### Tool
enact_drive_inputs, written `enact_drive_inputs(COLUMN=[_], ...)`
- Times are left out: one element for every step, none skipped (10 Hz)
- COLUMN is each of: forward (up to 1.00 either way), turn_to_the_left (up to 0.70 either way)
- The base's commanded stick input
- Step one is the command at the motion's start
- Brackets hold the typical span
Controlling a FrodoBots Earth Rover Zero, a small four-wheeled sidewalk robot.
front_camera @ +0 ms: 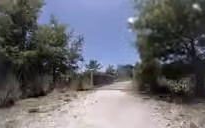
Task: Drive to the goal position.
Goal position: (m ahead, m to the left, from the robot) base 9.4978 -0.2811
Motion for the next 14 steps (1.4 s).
enact_drive_inputs(forward=[0.85,0.85,0.85,0.85,0.85,0.85,0.85,0.85,0.85,0.85,0.85,0.85,0.85,0.85], turn_to_the_left=[0.00,0.00,0.00,0.00,0.00,0.00,0.00,0.00,0.00,0.00,0.00,0.00,0.00,0.00])
